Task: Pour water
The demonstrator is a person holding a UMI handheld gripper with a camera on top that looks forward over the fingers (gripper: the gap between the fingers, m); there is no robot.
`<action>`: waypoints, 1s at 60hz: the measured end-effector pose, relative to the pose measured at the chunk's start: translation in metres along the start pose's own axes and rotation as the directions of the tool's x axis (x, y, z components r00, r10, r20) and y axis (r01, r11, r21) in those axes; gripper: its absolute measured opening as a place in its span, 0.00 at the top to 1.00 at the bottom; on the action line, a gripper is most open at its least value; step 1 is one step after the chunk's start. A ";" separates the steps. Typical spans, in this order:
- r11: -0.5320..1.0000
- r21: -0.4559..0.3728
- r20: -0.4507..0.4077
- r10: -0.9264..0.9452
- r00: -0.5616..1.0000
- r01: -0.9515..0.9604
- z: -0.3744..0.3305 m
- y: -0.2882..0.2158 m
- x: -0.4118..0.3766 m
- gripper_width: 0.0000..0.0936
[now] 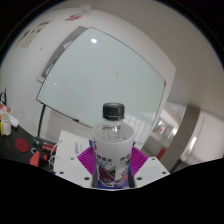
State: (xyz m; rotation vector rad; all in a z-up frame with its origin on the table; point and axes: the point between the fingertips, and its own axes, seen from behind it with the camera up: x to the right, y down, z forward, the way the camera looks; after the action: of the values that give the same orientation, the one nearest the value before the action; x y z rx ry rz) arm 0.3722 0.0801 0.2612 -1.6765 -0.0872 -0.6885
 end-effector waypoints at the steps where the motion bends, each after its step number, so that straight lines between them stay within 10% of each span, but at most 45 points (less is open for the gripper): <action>1: 0.999 0.013 -0.011 -0.032 0.999 0.032 0.000 -0.012 -0.002 0.57; 18: 0.592 0.192 -0.235 -0.747 0.623 0.783 -0.003 -0.191 -0.156 0.57; 38: -0.208 0.322 -0.308 -0.945 -0.106 0.923 0.005 -0.162 -0.398 0.58; 60: -0.130 0.427 -0.237 -0.971 -0.029 0.895 0.007 -0.142 -0.428 0.57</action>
State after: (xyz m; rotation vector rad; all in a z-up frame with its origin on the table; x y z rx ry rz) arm -0.0354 0.2548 0.1785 -0.8396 -1.7113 -1.4618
